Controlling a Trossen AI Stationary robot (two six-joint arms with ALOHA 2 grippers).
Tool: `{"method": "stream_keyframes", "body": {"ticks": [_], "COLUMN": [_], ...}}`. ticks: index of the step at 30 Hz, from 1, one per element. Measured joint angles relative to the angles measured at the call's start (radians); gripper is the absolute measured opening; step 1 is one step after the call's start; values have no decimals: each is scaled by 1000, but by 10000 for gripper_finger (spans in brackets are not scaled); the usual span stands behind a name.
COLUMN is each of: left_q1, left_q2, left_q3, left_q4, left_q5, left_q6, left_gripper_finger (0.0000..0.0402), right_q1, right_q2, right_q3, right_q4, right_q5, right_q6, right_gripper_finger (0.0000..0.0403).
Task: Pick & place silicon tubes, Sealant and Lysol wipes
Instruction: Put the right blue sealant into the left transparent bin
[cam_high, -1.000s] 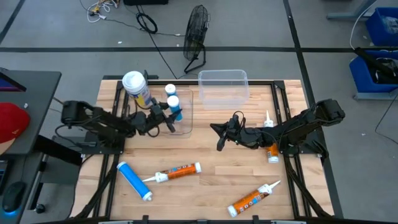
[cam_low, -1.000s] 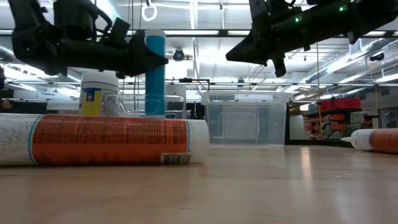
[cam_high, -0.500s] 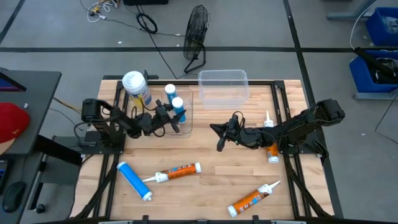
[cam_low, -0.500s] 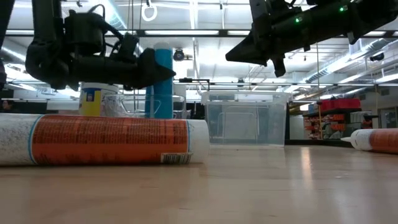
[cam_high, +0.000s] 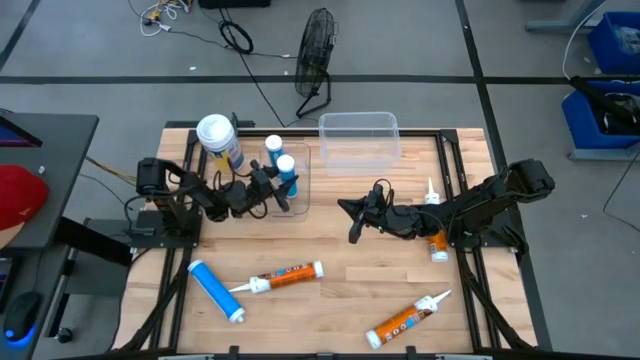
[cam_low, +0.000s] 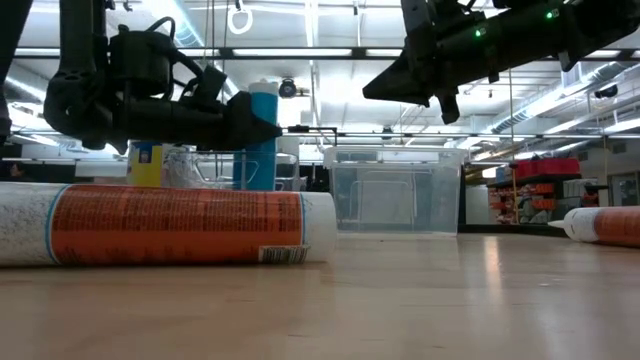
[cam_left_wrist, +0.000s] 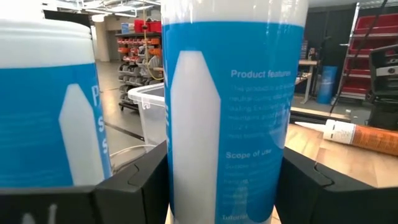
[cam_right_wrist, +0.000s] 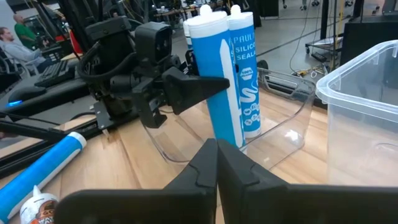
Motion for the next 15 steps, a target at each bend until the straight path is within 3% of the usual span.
{"method": "stream_keyframes", "body": {"ticks": [15], "left_q1": [0], "left_q2": [27], "left_q3": [12], "left_q4": [1], "left_q5": [-11], "left_q6": [-30], "left_gripper_finger": [219], "right_q1": [0], "right_q2": [-1], "right_q3": [0], "right_q4": [-8], "right_q5": [1], "right_q6": [0], "right_gripper_finger": [6]}}
